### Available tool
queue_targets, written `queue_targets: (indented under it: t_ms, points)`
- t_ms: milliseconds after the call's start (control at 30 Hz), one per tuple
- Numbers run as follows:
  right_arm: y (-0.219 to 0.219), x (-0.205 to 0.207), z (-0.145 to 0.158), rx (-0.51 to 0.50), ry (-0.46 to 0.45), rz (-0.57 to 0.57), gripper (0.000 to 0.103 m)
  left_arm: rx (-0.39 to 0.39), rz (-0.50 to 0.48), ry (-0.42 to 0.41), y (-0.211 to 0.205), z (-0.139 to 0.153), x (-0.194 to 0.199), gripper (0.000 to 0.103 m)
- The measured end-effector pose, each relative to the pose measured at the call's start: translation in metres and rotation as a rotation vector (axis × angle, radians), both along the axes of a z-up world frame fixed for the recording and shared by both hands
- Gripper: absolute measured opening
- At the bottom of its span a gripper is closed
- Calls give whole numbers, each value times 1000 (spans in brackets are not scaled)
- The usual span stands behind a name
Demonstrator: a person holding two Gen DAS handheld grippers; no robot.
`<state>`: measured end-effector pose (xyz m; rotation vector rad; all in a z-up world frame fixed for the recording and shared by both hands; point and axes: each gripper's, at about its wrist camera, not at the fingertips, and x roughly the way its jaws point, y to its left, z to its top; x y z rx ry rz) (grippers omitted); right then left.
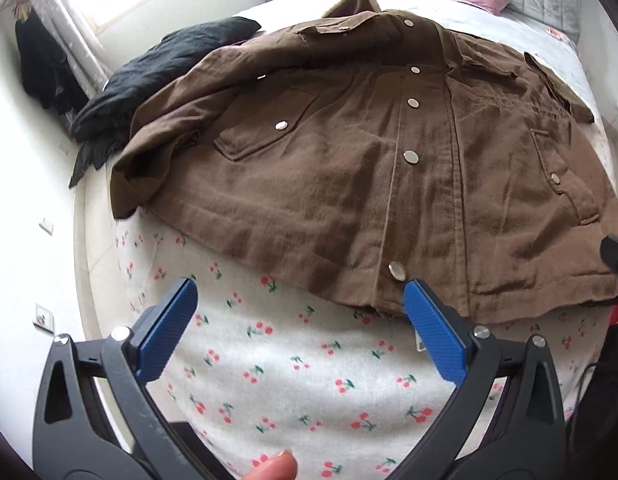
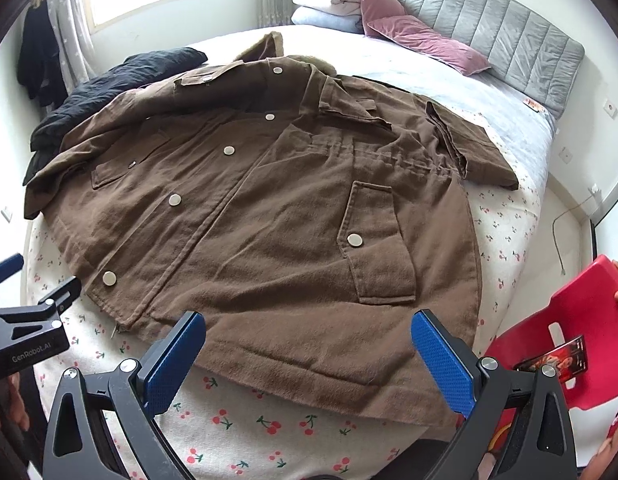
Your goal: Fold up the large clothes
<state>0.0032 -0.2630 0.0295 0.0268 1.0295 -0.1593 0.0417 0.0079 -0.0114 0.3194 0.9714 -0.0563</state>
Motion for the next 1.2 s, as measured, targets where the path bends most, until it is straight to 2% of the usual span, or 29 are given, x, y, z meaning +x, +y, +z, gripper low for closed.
queue_targets:
  t_ms: [67,167,300,500,600,767,900,967,1100,1200]
  points:
    - [-11,7,0,8,10,11,103,24,-57,-4,1,2,14,103]
    - [-34,19,-3,29,26,2,103,-49,-121,36,13,4,47,103]
    - [-70,32,-11,33,61,-53,103,-132,-127,97,34,-2,97,103]
    - [-131,46,-27,95,82,-148,103,-213,-108,171,76,-25,163,102]
    - [-155,51,-42,140,103,-175,103,-217,-98,196,99,-38,189,98]
    - [-180,55,-67,218,134,-213,103,-170,-67,173,126,-46,223,98]
    - [-189,56,-82,294,143,-212,103,-187,-66,154,137,-44,241,98]
    - [-190,55,-86,317,129,-200,103,-223,-69,179,138,-44,245,98]
    - [-191,52,-88,328,100,-176,103,-300,-149,234,126,-42,227,98]
    - [-195,48,-89,365,94,-168,103,-387,-218,288,118,-44,206,96]
